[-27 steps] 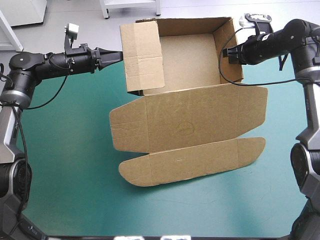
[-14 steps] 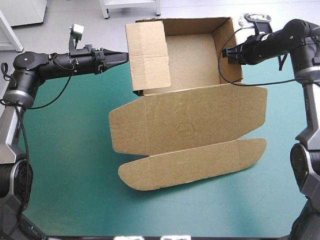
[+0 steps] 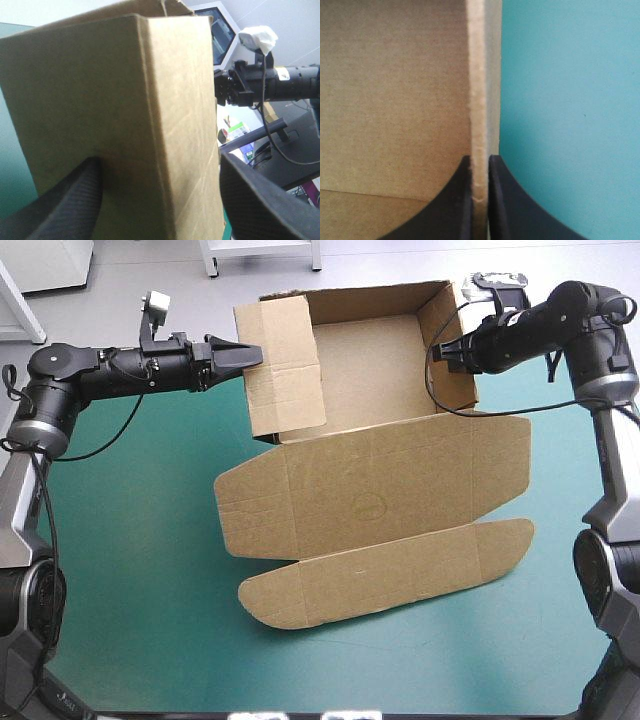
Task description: Fold the box
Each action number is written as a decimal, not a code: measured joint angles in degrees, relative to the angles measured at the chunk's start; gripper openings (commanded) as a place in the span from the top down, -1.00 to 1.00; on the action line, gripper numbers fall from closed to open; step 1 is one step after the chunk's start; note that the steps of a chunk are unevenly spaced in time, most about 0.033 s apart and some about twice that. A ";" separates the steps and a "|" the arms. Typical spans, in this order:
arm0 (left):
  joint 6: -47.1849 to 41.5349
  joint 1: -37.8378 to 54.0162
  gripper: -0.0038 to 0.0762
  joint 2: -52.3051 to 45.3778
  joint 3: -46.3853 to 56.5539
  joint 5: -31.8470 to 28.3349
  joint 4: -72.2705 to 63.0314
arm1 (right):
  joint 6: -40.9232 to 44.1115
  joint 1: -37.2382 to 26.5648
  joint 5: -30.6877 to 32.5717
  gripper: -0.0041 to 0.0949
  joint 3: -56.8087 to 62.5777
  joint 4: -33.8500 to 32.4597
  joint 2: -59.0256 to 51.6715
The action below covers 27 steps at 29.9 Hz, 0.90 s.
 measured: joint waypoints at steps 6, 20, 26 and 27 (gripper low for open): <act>-3.06 -3.26 -0.31 -0.84 0.00 -3.49 8.65 | 1.77 2.54 0.00 0.92 0.00 -3.20 0.00; -19.00 -15.28 -0.22 -1.18 0.00 -20.04 30.81 | 5.18 4.64 0.00 0.92 0.00 -10.82 0.00; -30.16 -19.51 -0.17 -1.18 0.00 -25.06 43.75 | 6.63 6.61 0.00 0.92 0.00 -14.26 0.00; -31.38 -19.97 -0.17 -1.18 0.00 -25.43 45.33 | 6.94 7.15 0.00 0.92 0.00 -15.09 0.00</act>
